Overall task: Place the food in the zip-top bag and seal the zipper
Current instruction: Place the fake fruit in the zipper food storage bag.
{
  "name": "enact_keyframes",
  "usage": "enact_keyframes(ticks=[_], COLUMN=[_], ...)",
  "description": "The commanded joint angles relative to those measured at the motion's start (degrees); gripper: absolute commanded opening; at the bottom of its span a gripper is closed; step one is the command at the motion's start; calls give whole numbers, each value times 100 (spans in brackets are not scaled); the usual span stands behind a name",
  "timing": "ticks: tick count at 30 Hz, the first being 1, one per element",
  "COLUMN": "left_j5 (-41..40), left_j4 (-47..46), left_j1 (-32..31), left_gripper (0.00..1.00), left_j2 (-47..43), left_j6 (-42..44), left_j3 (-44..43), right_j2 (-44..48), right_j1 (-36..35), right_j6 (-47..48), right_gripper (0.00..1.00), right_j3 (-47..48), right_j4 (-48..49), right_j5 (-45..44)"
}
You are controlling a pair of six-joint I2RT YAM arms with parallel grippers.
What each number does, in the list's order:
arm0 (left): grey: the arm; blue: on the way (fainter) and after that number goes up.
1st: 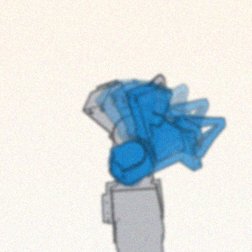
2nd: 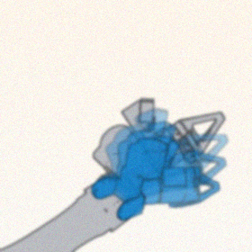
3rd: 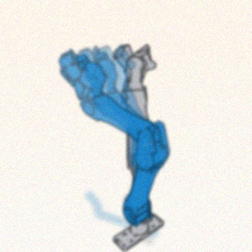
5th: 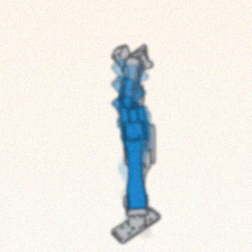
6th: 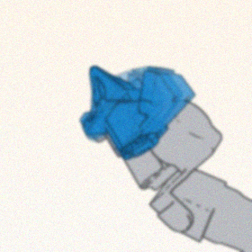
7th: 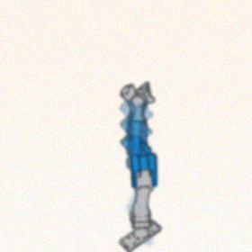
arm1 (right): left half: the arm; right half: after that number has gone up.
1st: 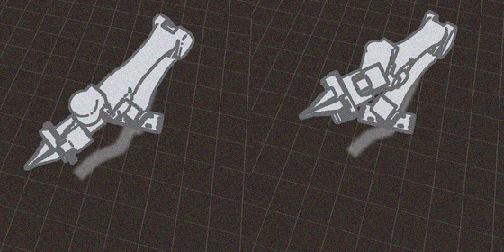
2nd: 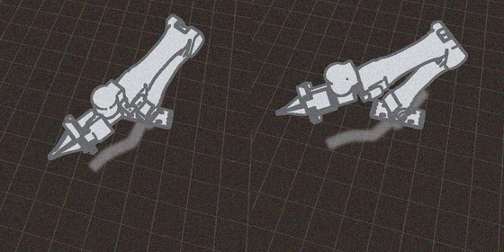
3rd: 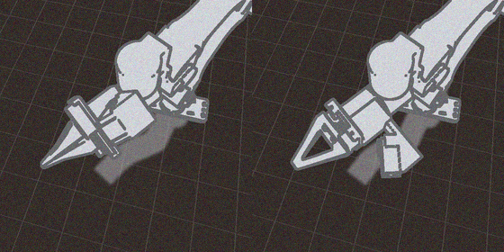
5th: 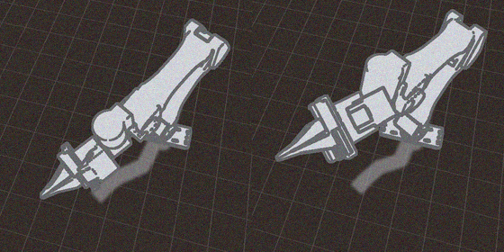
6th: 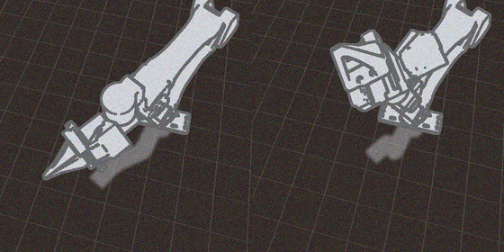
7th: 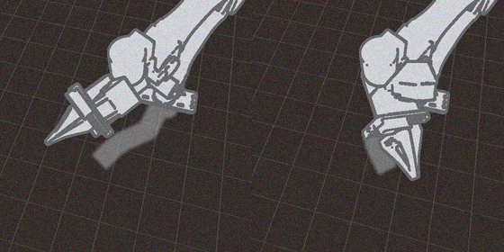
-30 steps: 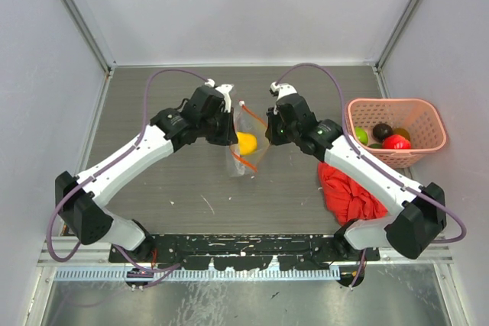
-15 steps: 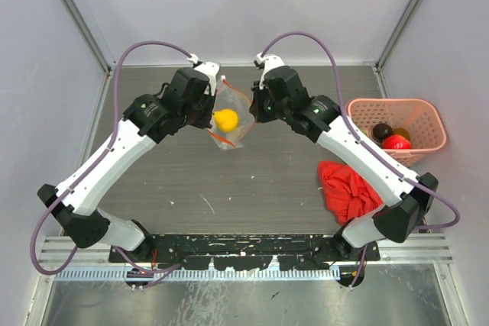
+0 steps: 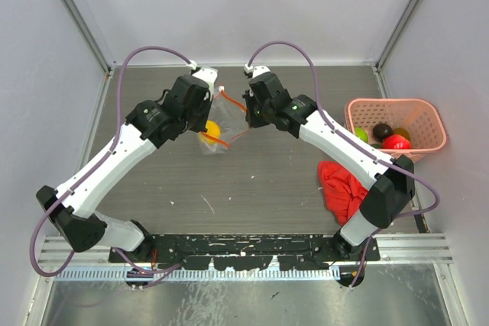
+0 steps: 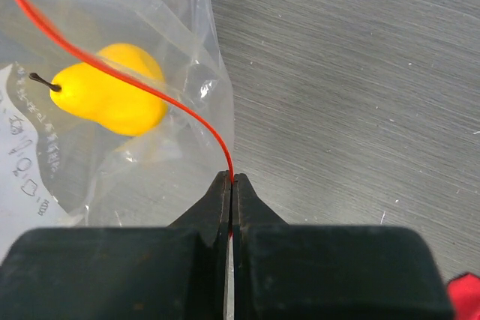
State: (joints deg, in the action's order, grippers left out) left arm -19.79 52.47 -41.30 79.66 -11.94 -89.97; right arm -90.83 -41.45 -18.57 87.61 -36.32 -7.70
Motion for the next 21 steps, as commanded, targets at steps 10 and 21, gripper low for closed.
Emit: enact_keyframes(ticks=[10,21], left_j5=[-202,-181], left_j4=[-892,-980], left_j1=[74,72], left_gripper=[0,0], left_j2=[-136,-349], left_j6=[364,351], left_j3=[996,1284], right_j2=[-125,429], right_j1=[7,74], right_j6=[-58,37], right_gripper=[11,43], right_j3=[-213,-54], right_j4=[272,-332], right_j5=[-530,-162])
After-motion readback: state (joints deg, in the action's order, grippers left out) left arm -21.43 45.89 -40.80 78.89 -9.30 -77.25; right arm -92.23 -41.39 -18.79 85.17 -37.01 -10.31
